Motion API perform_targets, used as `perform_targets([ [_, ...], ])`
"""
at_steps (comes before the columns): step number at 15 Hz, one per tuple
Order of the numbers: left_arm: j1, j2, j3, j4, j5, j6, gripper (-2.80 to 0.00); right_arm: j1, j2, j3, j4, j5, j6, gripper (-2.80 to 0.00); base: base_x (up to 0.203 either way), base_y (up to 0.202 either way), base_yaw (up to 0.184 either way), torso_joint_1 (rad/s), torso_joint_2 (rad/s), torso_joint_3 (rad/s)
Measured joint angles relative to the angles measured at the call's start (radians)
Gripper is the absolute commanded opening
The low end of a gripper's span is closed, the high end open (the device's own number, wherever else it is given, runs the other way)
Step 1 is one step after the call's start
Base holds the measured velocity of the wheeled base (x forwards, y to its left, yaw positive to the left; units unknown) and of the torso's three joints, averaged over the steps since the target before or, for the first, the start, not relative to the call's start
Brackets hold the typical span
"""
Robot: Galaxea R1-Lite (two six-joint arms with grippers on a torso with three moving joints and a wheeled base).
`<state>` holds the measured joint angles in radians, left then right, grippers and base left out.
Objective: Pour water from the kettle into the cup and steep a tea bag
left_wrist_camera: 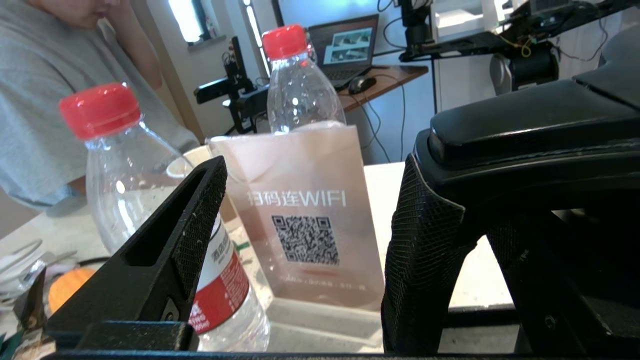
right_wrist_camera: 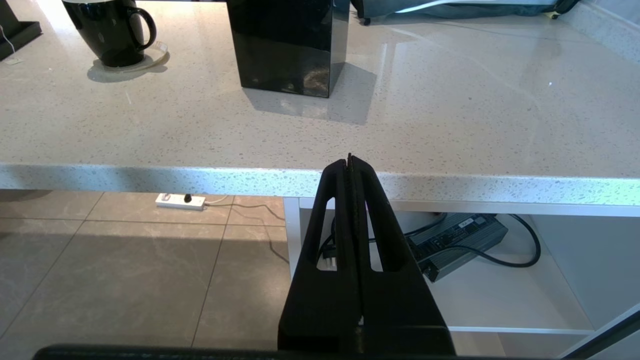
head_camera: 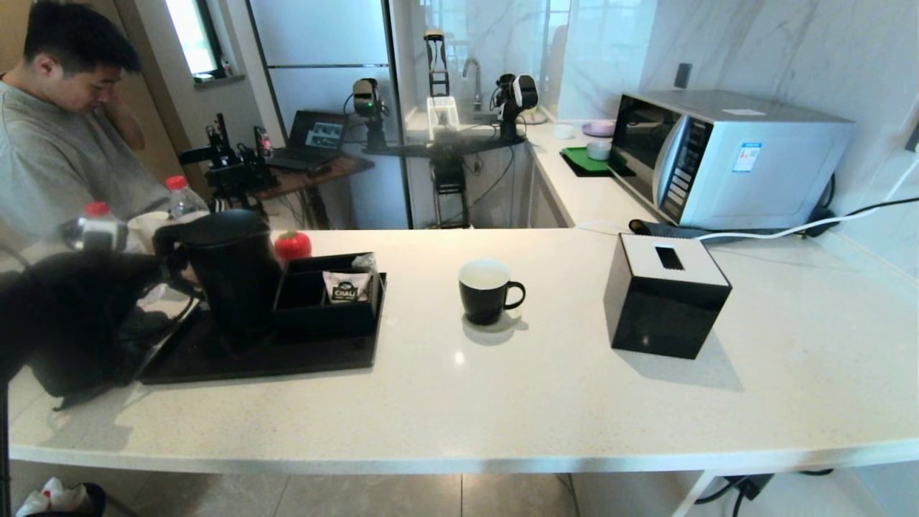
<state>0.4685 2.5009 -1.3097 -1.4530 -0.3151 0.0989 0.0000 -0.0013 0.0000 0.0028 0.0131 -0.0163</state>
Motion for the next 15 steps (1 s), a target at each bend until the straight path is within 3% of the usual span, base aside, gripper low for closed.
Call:
perform_targets([
  [9,-0.005,0.016,-0.011,-0.005,0.0,0.0,0.0,0.0,0.0,0.0,0.0,0.0,0.0,-2.8,0.0,0.0,0.0,0.0,0.0,0.0],
  [10,-0.006,0.018,-0.009,-0.006,0.0,0.0,-2.8,0.0,0.0,0.0,0.0,0.0,0.0,-2.8,0.0,0.0,0.0,0.0,0.0,0.0],
  [15,-0.012,0.026,-0.008,-0.006,-0.003,0.0,-2.8,0.0,0.0,0.0,0.0,0.0,0.0,-2.8,0.0,0.0,0.0,0.0,0.0,0.0],
])
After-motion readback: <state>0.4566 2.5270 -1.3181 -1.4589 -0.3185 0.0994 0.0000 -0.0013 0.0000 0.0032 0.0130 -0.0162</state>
